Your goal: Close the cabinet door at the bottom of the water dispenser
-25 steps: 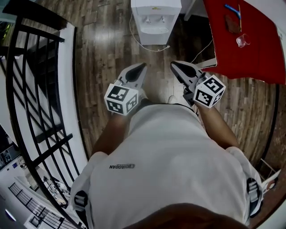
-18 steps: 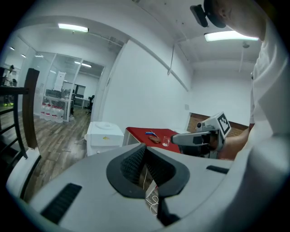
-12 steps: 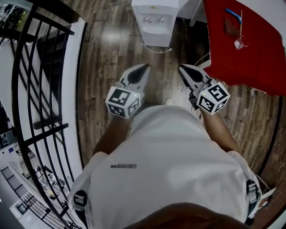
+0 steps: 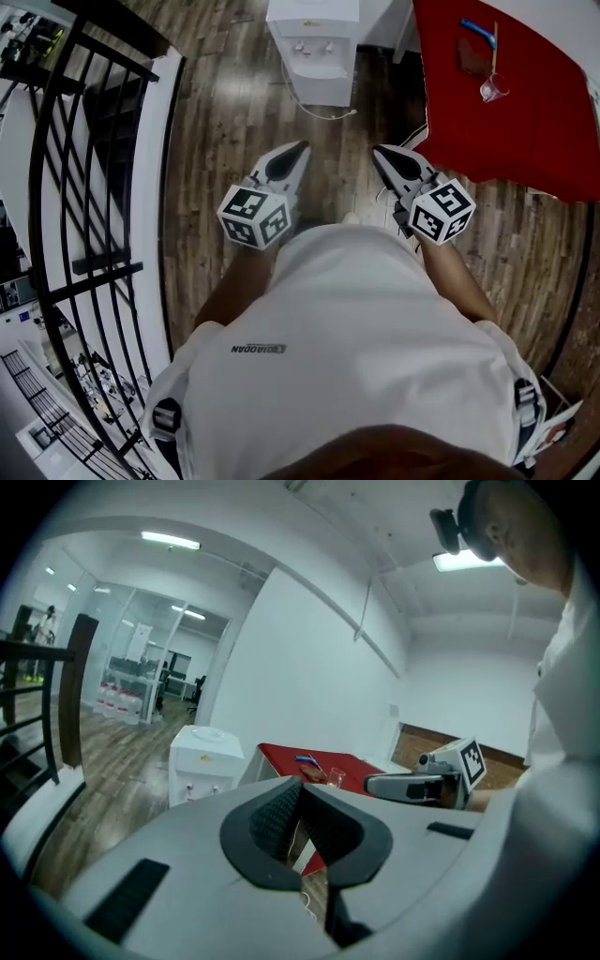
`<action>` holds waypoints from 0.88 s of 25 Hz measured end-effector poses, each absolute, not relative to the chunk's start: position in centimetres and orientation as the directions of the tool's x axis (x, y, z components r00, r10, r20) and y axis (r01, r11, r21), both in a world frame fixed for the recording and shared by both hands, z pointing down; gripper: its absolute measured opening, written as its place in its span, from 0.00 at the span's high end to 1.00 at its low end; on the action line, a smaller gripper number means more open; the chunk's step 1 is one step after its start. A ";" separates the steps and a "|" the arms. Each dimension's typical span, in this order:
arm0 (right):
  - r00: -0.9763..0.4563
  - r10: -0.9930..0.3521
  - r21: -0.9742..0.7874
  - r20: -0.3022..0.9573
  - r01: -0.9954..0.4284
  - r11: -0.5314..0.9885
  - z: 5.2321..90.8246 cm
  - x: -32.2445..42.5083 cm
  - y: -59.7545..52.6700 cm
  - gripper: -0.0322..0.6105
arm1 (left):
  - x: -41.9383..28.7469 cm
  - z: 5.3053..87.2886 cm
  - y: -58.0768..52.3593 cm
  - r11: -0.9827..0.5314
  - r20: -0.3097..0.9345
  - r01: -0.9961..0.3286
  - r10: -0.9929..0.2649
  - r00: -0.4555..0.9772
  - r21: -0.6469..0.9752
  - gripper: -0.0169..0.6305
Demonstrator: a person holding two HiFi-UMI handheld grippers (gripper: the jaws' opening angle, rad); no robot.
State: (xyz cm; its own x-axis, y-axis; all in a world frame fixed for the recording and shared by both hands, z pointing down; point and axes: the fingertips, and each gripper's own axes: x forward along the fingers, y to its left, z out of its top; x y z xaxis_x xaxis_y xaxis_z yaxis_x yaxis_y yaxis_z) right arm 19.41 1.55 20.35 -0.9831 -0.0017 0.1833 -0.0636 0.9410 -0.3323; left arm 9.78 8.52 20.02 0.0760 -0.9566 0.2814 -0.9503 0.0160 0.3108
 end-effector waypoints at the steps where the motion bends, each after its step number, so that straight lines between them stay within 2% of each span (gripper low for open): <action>1: -0.984 -0.002 -0.333 0.181 -0.063 0.941 20.4 19.6 1.5 0.92 | 10.2 19.8 8.4 0.005 0.284 -0.962 -0.956 0.076 0.274 0.97; 7: -0.985 0.007 -0.332 0.174 -0.052 0.942 20.4 19.9 2.0 0.92 | 10.2 18.4 8.6 -0.011 0.288 -0.991 -0.956 0.050 0.137 0.97; 12: -0.983 -0.002 -0.312 0.183 -0.060 0.948 20.6 20.3 1.9 0.92 | 10.5 18.5 8.6 -0.007 0.288 -0.987 -0.956 0.053 0.158 0.97; 17: -0.984 0.002 -0.304 0.178 -0.053 0.951 20.0 20.2 2.4 0.92 | 10.4 19.6 8.9 0.014 0.302 -0.959 -0.950 0.075 0.282 0.97; 22: -0.984 0.004 -0.303 0.178 -0.051 0.952 20.0 20.2 2.2 0.92 | 10.7 18.9 8.6 -0.011 0.295 -0.979 -0.953 0.073 0.205 0.97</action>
